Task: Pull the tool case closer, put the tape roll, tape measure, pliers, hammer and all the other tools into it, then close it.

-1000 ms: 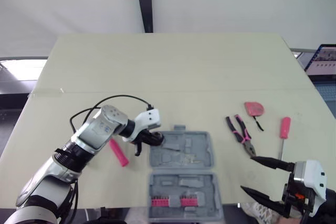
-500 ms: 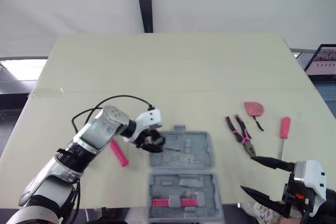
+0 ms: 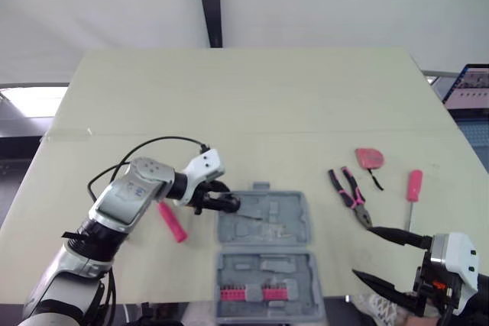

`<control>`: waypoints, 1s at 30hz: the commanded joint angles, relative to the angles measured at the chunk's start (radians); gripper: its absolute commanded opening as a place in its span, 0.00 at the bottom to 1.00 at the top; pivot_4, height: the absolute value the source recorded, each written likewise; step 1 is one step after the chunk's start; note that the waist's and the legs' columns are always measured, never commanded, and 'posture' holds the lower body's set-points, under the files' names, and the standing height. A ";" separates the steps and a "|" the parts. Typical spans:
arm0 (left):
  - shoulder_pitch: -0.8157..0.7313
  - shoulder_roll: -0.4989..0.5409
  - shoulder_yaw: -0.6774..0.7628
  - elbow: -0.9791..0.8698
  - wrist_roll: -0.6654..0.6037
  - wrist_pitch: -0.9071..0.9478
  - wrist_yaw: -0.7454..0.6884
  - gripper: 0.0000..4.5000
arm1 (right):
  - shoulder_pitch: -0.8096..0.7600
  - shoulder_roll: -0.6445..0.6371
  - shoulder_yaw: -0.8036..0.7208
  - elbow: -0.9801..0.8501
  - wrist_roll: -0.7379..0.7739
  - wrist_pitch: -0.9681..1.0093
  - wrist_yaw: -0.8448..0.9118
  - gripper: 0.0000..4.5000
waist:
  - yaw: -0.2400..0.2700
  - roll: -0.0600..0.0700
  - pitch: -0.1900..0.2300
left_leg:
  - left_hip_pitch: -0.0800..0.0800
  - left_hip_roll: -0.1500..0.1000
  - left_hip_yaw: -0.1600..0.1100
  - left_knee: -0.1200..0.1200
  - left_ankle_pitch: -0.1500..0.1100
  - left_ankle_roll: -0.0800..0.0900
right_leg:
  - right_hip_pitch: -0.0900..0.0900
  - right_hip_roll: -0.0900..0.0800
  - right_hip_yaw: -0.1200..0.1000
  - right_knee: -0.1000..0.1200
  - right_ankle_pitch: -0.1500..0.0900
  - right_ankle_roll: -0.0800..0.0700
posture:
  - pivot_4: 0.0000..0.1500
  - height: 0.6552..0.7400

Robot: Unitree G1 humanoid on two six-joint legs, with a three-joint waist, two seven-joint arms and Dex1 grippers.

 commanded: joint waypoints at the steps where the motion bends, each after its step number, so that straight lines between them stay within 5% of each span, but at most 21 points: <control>1: 0.023 -0.025 0.044 -0.019 -0.001 -0.093 0.037 0.56 | 0.004 -0.009 -0.029 -0.019 0.020 0.003 0.009 1.00 | -0.001 0.000 0.000 | 0.000 0.000 0.000 0.000 0.000 0.000 | 0.000 0.000 0.000 0.000 0.000 0.000 | 1.00 1.00; 30: 0.145 -0.076 -0.020 0.128 0.156 -0.442 0.066 0.56 | 0.033 -0.016 -0.068 -0.030 0.037 0.018 0.004 1.00 | -0.003 0.000 0.000 | 0.000 0.000 0.000 0.000 0.000 0.000 | 0.000 0.000 0.000 0.000 0.000 0.000 | 1.00 1.00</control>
